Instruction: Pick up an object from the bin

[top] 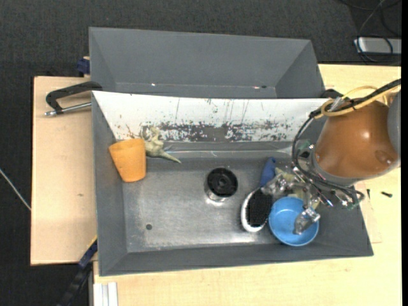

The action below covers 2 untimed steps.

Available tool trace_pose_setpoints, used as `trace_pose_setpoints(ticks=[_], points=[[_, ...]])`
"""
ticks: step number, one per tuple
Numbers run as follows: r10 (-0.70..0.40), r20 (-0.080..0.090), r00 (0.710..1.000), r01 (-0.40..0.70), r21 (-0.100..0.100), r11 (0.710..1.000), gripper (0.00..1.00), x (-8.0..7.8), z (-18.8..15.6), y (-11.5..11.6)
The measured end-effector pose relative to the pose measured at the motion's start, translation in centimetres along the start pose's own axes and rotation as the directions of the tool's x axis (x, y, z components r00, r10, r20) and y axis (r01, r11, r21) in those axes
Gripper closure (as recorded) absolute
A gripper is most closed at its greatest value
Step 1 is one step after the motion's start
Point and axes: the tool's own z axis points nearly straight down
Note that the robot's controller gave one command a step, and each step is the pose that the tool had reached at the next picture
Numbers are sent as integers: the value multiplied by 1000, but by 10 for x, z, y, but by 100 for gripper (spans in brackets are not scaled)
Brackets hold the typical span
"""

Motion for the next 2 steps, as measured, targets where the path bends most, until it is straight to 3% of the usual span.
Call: trace_pose_setpoints(ticks=[1,2], points=[[-356,12,934,356,14,934,0,-14,16,8],[-668,7,744,667,37,744,0,-34,22,31]])
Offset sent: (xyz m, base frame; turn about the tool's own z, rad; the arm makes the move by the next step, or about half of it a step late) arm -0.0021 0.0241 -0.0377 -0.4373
